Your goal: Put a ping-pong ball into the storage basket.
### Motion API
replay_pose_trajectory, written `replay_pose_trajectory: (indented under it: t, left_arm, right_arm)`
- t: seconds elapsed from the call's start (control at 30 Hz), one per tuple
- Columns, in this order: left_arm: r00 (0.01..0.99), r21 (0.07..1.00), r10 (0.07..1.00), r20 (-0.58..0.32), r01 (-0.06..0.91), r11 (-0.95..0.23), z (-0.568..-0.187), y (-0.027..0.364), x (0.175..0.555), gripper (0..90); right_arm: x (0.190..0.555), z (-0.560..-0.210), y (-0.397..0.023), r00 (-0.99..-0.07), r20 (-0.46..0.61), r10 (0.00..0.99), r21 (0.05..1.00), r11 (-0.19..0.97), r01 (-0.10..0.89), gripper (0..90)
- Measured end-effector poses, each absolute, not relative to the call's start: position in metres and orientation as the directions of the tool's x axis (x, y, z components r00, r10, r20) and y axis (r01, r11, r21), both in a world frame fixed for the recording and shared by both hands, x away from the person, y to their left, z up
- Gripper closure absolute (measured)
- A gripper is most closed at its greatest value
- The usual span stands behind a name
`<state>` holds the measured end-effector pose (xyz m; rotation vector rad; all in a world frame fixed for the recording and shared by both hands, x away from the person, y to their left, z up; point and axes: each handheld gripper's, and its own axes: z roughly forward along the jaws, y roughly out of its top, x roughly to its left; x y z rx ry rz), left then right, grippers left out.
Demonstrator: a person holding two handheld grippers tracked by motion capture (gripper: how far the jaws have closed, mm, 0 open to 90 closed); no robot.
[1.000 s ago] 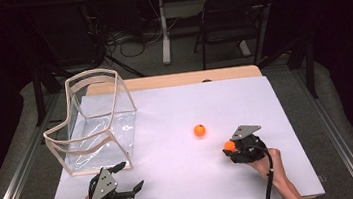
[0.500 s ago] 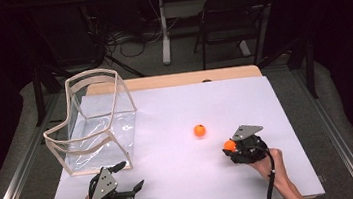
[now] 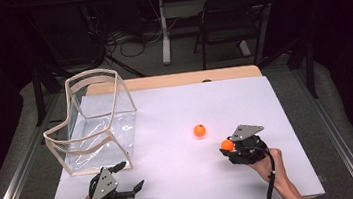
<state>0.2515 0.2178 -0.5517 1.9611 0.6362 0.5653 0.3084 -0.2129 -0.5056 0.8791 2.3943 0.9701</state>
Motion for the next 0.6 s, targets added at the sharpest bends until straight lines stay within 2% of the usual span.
replay_pose_trajectory:
  t: [0.6]
  left_arm:
    - [0.755, 0.896, 0.644, 0.120, 0.197, -0.398, -0.552, 0.218, 0.251, 15.8]
  right_arm:
    - [0.305, -0.501, -0.200, -0.748, -0.127, 0.652, 0.731, 0.572, 0.374, 50.3]
